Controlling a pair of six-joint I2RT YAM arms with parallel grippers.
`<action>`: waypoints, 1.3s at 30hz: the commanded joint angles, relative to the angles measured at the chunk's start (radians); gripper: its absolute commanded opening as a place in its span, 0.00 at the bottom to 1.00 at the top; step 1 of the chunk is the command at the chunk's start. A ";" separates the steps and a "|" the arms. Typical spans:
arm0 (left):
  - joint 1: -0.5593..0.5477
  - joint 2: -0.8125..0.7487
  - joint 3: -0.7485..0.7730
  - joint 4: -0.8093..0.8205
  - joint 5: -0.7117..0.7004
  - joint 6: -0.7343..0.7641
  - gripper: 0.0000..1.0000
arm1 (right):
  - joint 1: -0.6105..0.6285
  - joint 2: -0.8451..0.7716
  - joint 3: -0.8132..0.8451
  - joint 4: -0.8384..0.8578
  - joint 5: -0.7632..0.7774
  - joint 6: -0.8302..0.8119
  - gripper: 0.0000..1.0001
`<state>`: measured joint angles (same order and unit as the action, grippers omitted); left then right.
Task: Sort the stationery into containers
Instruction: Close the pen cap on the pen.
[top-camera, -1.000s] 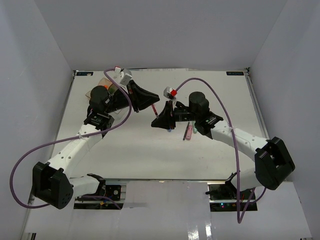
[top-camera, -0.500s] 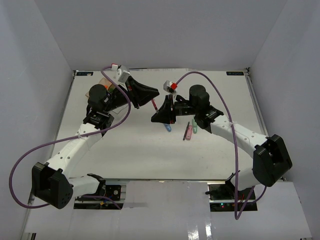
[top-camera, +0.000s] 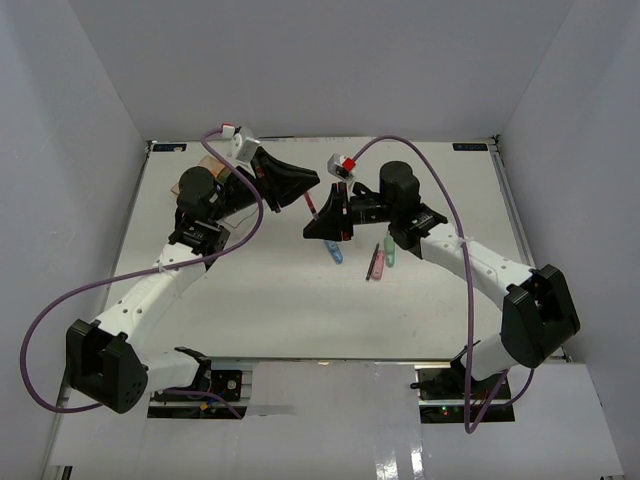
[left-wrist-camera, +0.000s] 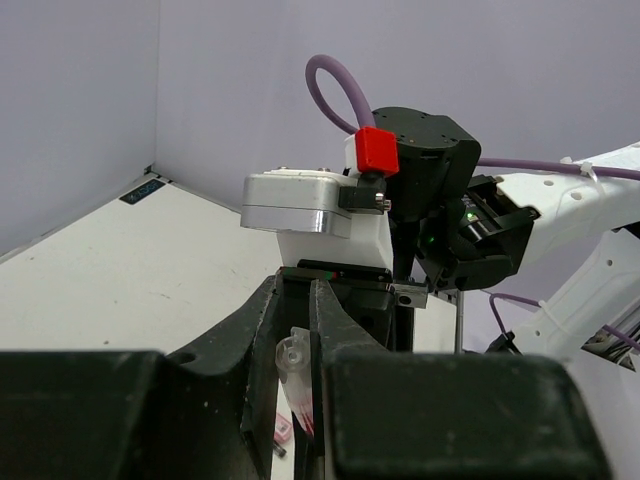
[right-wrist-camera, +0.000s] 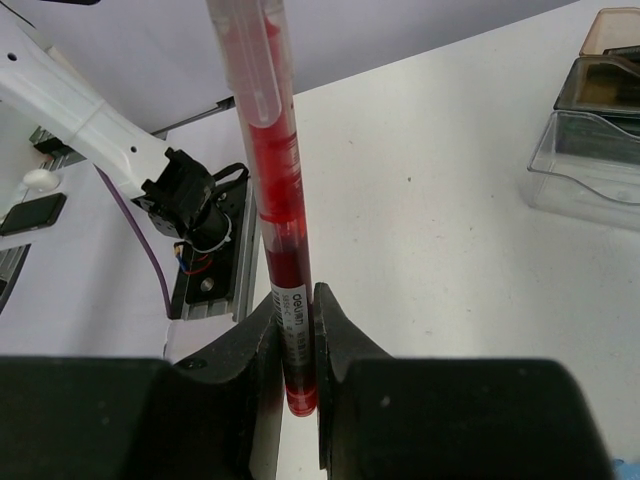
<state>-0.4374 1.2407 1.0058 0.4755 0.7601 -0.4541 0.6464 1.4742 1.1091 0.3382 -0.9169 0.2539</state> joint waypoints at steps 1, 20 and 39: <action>-0.098 0.108 -0.121 -0.451 0.327 0.023 0.00 | -0.040 -0.077 0.264 0.464 0.121 0.074 0.08; -0.146 0.167 -0.144 -0.541 0.347 0.058 0.00 | -0.067 -0.075 0.370 0.463 0.098 0.082 0.08; -0.113 0.236 0.047 -0.587 0.335 0.032 0.00 | -0.070 -0.158 0.040 0.628 0.024 0.163 0.08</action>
<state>-0.4736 1.3777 1.1614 0.3439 0.8177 -0.4496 0.5888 1.4593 1.0538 0.4061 -0.9844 0.3485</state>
